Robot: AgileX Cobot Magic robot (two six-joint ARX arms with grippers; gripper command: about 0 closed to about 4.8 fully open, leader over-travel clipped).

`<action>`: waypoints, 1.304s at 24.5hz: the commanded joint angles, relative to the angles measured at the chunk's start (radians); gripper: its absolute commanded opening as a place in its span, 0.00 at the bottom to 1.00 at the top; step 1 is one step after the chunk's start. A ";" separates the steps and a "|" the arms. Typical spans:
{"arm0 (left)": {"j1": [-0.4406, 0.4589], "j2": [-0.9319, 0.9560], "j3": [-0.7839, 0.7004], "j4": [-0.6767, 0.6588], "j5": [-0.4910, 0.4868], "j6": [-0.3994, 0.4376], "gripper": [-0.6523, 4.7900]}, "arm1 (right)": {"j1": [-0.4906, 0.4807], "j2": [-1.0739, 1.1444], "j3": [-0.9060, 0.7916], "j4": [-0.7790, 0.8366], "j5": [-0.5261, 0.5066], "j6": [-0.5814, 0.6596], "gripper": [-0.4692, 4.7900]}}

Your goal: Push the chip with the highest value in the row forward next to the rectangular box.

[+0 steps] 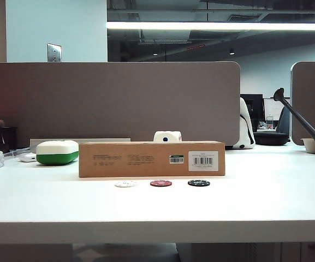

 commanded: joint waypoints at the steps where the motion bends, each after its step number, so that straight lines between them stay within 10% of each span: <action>1: -0.001 0.000 0.004 0.007 0.004 0.000 0.11 | 0.001 0.000 -0.005 0.016 -0.001 0.001 0.08; 12: -0.013 0.004 0.004 0.008 0.003 0.000 0.11 | 0.001 0.000 -0.005 0.016 -0.001 0.001 0.08; 19: -0.308 0.121 0.004 0.006 -0.048 0.000 0.11 | 0.001 0.000 -0.005 0.017 -0.003 0.011 0.08; 25: -0.418 0.143 0.004 0.007 -0.050 0.001 0.11 | 0.002 0.000 -0.005 0.009 -0.140 0.446 0.08; 32: -0.418 0.180 0.004 0.007 -0.049 0.000 0.11 | -0.002 0.000 0.010 0.196 -0.141 0.624 0.08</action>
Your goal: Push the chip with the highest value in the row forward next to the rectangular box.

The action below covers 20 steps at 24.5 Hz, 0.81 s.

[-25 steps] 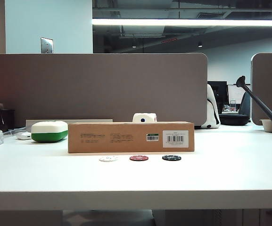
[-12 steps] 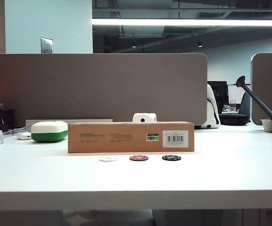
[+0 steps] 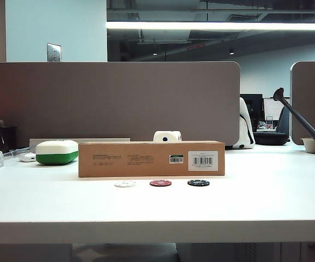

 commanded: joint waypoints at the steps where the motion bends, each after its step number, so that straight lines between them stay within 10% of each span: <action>1: 0.002 0.037 0.004 0.008 -0.001 0.000 0.11 | -0.004 -0.001 0.019 0.219 0.030 0.090 0.08; 10: -0.079 0.047 0.004 0.002 -0.004 0.001 0.11 | -0.004 0.186 0.365 0.346 0.301 0.080 0.08; 20: -0.086 0.047 0.004 0.002 0.000 0.000 0.11 | 0.119 0.965 0.891 -0.142 -0.250 -0.127 0.08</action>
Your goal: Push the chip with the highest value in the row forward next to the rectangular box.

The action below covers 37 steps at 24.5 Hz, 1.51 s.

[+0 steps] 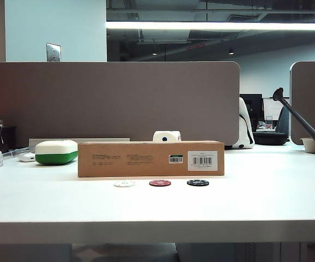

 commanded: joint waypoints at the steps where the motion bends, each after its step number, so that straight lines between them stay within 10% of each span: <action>1: 0.001 0.000 0.004 0.006 0.004 0.000 0.11 | 0.085 0.154 0.048 -0.058 -0.068 -0.043 0.08; 14: 0.001 0.000 0.004 0.006 0.002 0.001 0.11 | 0.411 0.792 0.062 -0.076 0.066 -0.080 0.08; 37: 0.001 0.000 0.004 0.006 0.002 0.000 0.11 | 0.453 0.910 0.062 -0.005 0.256 -0.074 0.08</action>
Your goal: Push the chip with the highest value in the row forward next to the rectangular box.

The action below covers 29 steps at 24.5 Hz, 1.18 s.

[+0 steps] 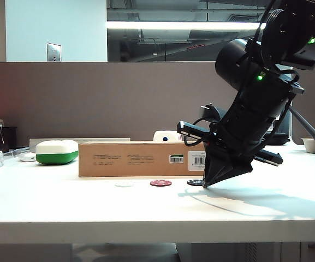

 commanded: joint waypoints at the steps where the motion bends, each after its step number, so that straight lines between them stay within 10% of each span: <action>1: 0.001 0.000 0.004 0.006 0.002 0.001 0.11 | 0.000 0.013 -0.004 -0.029 0.020 0.006 0.08; 29: 0.001 0.000 0.004 0.006 0.002 0.000 0.11 | 0.023 0.024 -0.004 0.037 0.010 0.036 0.08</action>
